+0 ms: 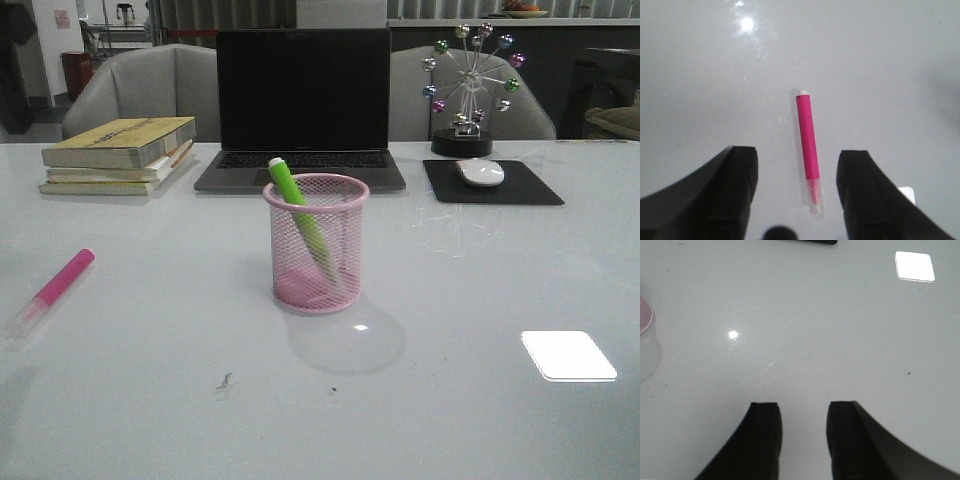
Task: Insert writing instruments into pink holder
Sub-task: 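Lower the left gripper and close on the pink highlighter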
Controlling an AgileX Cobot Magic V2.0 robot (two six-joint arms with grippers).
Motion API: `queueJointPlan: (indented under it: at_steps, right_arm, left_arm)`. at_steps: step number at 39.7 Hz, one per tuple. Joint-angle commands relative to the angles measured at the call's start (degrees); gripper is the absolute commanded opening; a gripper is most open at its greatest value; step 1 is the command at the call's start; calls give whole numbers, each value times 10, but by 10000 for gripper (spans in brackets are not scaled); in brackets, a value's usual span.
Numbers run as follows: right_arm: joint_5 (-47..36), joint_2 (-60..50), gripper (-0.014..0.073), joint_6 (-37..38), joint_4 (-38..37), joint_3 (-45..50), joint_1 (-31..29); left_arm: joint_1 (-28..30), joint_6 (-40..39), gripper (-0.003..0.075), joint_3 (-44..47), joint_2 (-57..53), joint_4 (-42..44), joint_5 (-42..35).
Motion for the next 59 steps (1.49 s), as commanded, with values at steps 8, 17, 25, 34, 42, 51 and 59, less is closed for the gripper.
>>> queueJointPlan:
  at_steps: [8, 17, 25, 34, 42, 51, 59]
  right_arm:
    - [-35, -3, 363, -1, -17, -16, -4]
    - [-18, -3, 363, -1, -25, -16, -4]
    - [6, -3, 363, -1, -28, -16, -4]
    - [6, -3, 363, -1, -32, -16, -4]
    - [6, -3, 363, -1, -32, -16, -4]
    - [6, -3, 363, -1, -32, -16, -4]
    - [6, -3, 363, -1, -32, -16, -4]
  left_arm:
    - [-36, 29, 410, -35, 54, 1, -30]
    - [-48, 4, 410, -35, 107, 7, -51]
    - [-45, 0, 410, -35, 146, 8, -60]
    - [-45, 0, 410, -35, 179, 8, -66]
    - [-45, 0, 410, -35, 202, 8, -69]
    - [-45, 0, 329, -35, 209, 8, -73]
    - [-45, 0, 89, -35, 208, 6, -73]
